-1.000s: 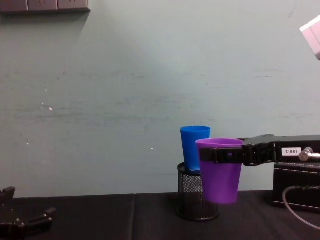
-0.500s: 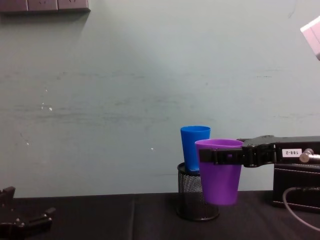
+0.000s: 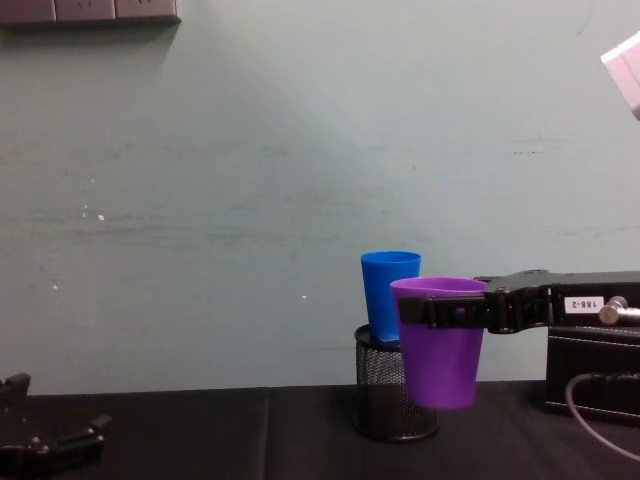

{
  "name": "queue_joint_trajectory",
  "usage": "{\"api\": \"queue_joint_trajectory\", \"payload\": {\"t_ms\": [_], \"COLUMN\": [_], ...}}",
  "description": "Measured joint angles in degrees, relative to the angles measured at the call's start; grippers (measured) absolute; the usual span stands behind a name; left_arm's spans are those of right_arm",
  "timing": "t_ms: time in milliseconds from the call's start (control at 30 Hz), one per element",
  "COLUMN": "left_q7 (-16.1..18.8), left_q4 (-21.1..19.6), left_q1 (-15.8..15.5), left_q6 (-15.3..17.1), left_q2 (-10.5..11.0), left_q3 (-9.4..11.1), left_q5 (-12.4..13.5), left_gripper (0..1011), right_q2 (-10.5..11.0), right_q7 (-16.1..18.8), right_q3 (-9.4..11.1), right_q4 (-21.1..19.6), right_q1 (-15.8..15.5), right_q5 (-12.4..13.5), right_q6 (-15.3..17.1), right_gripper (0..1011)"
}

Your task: Pick up one cup with a gripper and tap it against the other cup.

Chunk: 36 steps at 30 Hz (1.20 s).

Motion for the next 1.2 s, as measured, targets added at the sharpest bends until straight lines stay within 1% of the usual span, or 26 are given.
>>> {"api": "queue_joint_trajectory", "payload": {"t_ms": [1200], "left_q7": [0.0], "left_q4": [0.0], "left_q1": [0.0], "left_q6": [0.0], "left_q2": [0.0], "left_q3": [0.0], "left_q5": [0.0], "left_gripper": [1005], "right_q2": [-0.1], "right_q7": [0.0], "right_q3": [0.1], "right_q4": [0.0], "right_q1": [0.0], "right_q5": [-0.1], "right_q6": [0.0], "right_gripper": [724]}}
